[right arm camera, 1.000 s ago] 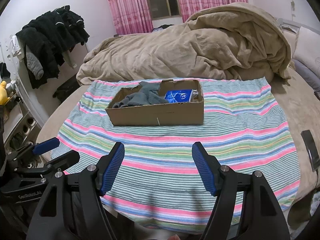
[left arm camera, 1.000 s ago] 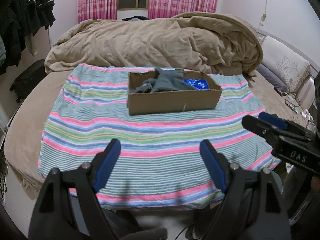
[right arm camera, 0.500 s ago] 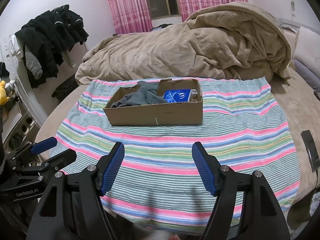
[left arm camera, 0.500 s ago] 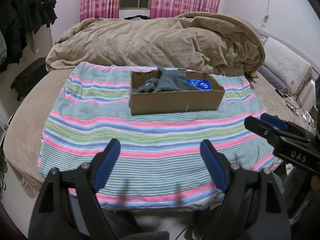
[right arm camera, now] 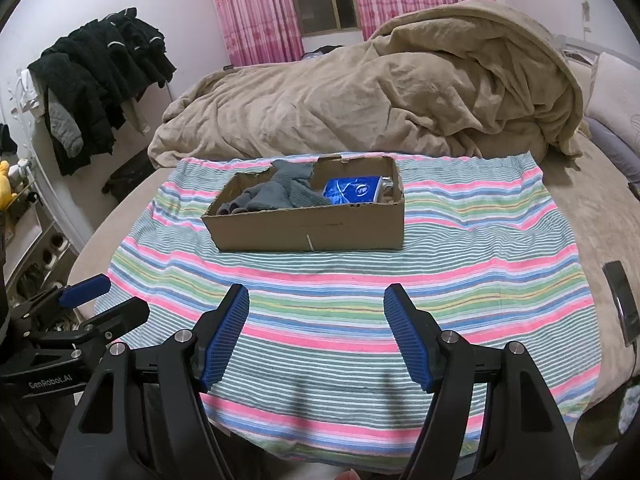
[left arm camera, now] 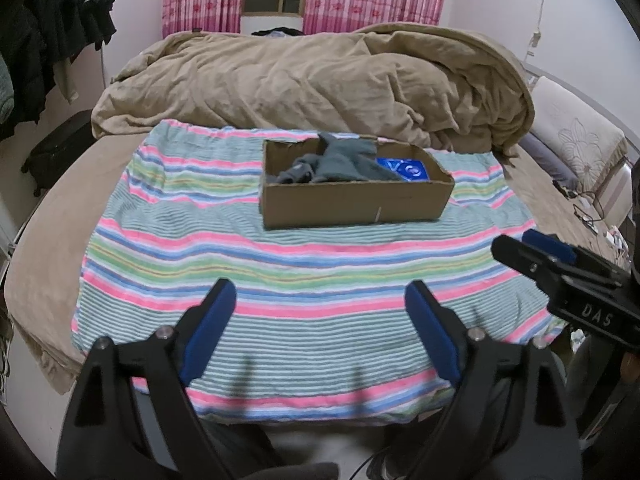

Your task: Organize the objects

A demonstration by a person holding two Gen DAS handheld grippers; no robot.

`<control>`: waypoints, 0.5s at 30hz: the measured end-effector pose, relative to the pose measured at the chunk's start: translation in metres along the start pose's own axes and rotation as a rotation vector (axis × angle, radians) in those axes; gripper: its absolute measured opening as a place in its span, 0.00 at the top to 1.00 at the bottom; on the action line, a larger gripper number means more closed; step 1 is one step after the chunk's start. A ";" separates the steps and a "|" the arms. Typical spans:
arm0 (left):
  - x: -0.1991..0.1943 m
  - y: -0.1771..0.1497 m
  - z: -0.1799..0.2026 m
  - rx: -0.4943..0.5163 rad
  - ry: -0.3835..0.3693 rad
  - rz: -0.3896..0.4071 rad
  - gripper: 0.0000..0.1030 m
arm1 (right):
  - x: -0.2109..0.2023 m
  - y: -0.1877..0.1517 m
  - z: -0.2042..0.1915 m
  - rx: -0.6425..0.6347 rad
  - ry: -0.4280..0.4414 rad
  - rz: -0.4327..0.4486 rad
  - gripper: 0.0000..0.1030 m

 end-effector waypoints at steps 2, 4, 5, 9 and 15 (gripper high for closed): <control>0.001 0.000 -0.001 0.000 0.001 -0.001 0.15 | 0.001 0.000 0.001 0.000 0.000 -0.001 0.29; 0.003 0.001 -0.002 -0.002 0.000 -0.003 0.15 | 0.001 0.000 0.001 0.000 0.000 -0.001 0.29; 0.004 0.001 -0.002 -0.002 0.001 -0.003 0.15 | 0.001 0.000 0.001 0.000 0.000 -0.002 0.29; 0.007 0.002 -0.001 -0.004 -0.001 -0.006 0.15 | 0.001 -0.001 0.001 0.000 0.000 -0.004 0.29; 0.014 0.003 -0.003 -0.008 -0.003 -0.017 0.15 | 0.010 0.000 0.006 0.001 0.000 -0.011 0.29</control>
Point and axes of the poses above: each gripper's, at about its wrist camera, not at the fingertips, and x roughly the way its jaws point, z to its right, y to its top, the point moved 3 cm from there along x, roughly the way its jaws point, and after that the axes turned 2 degrees about -y, right-handed, at the moved point
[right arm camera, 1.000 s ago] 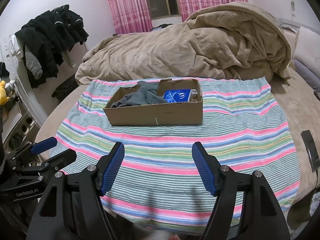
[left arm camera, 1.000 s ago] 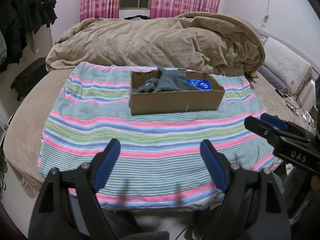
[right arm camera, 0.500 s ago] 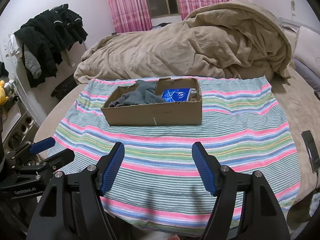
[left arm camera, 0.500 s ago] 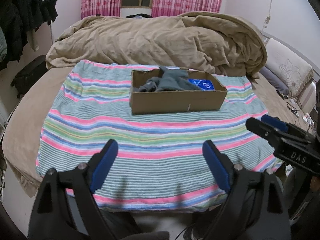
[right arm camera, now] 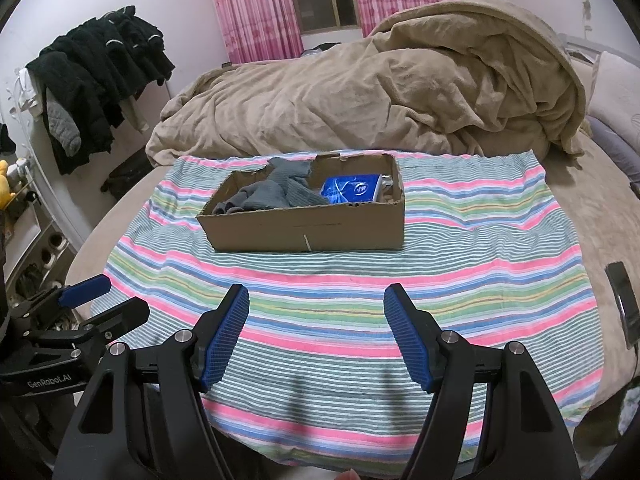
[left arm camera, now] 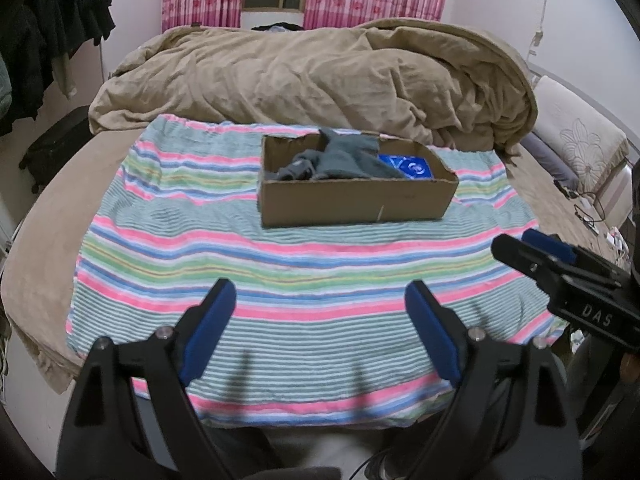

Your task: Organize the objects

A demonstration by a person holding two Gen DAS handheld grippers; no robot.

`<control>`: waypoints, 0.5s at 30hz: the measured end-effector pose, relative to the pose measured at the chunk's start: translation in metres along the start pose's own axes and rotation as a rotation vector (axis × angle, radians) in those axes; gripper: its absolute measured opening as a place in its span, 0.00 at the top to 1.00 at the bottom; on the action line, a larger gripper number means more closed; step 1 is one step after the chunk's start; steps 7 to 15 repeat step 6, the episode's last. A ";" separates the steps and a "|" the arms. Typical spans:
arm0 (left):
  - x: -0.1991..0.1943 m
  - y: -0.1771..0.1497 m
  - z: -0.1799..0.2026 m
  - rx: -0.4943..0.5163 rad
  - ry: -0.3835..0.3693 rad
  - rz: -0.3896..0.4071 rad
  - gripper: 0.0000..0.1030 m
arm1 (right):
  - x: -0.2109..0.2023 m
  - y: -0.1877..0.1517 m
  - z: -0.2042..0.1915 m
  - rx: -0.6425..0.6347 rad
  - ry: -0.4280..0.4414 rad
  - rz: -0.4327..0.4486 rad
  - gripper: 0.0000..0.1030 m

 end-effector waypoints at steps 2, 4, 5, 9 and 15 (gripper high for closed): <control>0.003 0.000 0.000 -0.001 -0.001 -0.001 0.15 | 0.004 0.001 0.000 0.000 0.000 -0.003 0.29; 0.005 0.001 0.000 0.001 -0.004 0.002 0.15 | 0.007 0.002 0.001 -0.001 0.000 -0.006 0.29; 0.007 0.003 -0.001 0.006 -0.001 0.006 0.15 | 0.009 0.003 0.000 -0.002 0.001 -0.008 0.29; 0.009 0.006 -0.002 0.018 0.007 0.010 0.15 | 0.011 0.003 0.001 -0.010 0.000 -0.011 0.29; 0.009 0.006 -0.002 0.018 0.007 0.010 0.15 | 0.011 0.003 0.001 -0.010 0.000 -0.011 0.29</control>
Point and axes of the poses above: each gripper's, at about its wrist camera, not at the fingertips, and x roughly the way its jaws point, z to its right, y to its top, the point moved 3 cm from there along x, roughly the way its jaws point, and after that the axes turned 2 degrees about -y, right-handed, at the moved point
